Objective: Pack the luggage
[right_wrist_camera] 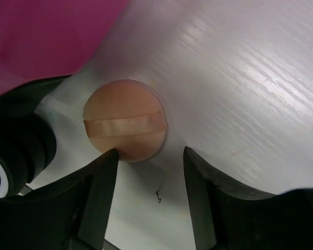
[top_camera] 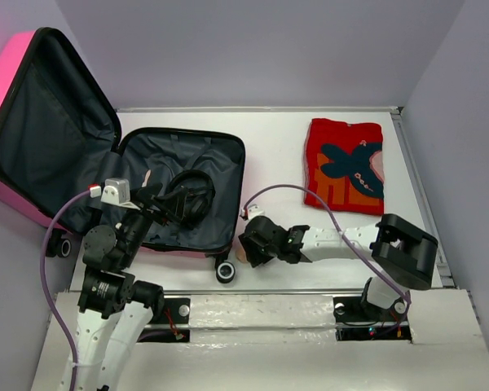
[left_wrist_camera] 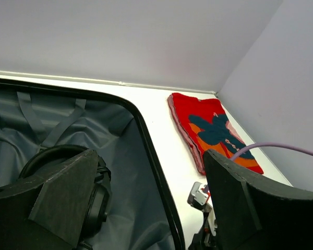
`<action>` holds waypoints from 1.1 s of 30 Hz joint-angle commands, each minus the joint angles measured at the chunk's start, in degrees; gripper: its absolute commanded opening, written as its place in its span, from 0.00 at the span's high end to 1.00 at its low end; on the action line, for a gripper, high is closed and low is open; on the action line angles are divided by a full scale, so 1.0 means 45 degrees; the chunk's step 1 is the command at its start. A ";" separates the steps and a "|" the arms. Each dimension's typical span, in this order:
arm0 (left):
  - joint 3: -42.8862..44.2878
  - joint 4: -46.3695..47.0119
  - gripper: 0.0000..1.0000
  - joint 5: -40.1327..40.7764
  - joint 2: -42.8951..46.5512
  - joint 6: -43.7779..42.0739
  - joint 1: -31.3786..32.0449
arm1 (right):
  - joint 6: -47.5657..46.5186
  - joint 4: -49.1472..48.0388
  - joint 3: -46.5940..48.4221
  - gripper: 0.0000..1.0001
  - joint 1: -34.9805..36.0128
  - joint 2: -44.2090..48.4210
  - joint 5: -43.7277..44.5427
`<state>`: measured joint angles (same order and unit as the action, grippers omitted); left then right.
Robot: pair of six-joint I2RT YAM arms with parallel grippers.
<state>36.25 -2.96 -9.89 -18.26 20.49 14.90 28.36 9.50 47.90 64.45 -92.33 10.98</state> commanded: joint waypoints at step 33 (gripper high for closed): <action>0.0304 0.0208 0.07 0.0206 -0.0648 0.0426 -0.0127 | -0.2340 0.1855 0.6120 0.28 -0.3760 0.2345 0.2345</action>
<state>36.25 -3.79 -8.34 -19.90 21.02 14.59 16.58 16.58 84.01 60.86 -93.30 21.43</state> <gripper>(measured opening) 0.928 0.766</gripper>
